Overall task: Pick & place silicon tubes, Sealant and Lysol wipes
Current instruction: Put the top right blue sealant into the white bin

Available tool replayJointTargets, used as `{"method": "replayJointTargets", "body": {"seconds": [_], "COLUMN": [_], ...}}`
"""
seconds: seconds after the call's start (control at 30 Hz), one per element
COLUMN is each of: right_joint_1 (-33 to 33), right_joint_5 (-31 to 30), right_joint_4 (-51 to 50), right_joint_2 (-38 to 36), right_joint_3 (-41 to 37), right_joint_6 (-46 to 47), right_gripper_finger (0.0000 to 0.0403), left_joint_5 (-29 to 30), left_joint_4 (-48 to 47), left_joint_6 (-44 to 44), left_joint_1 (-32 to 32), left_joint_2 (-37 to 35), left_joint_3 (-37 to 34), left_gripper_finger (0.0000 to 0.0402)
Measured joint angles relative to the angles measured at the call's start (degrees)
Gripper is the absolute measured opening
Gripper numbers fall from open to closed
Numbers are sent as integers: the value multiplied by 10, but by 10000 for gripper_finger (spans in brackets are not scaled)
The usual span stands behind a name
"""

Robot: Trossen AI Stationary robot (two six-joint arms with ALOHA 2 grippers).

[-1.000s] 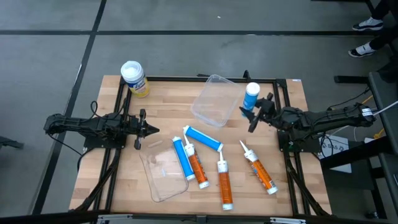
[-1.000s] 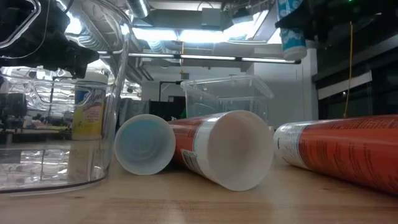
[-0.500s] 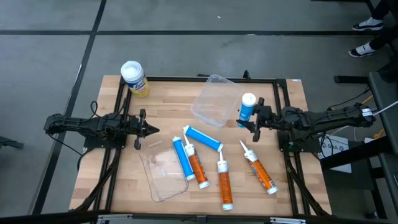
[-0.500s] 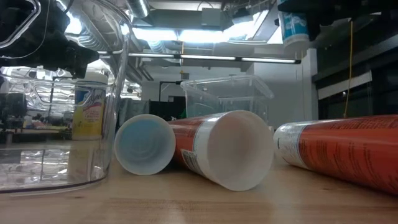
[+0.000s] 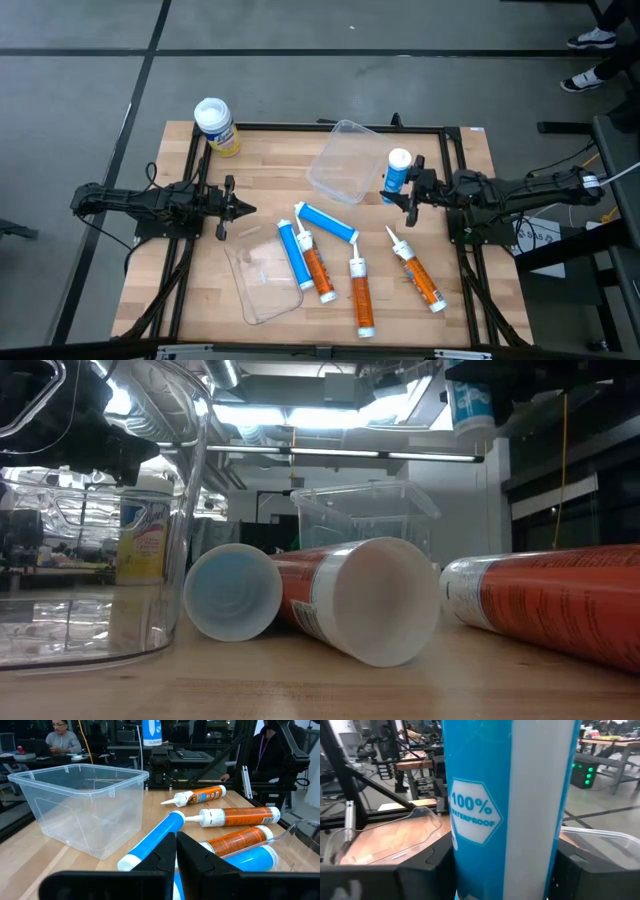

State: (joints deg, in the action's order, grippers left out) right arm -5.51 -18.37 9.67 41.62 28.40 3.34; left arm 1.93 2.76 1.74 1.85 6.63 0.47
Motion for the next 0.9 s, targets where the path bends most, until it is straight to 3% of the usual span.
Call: {"method": "replayJointTargets", "body": {"seconds": [0.4, 0.9], "right_joint_1": [44, 99], "right_joint_5": [-31, -56], "right_joint_4": [-194, -444], "right_joint_2": [77, 279], "right_joint_3": [193, 496], "right_joint_6": [-74, -150], "right_gripper_finger": [214, 214], "left_joint_5": [0, 0], "left_joint_4": [0, 0], "left_joint_6": [0, 0], "left_joint_1": [0, 0], "left_joint_2": [0, 0], "left_joint_3": [0, 0], "left_gripper_finger": [11, 10]}}
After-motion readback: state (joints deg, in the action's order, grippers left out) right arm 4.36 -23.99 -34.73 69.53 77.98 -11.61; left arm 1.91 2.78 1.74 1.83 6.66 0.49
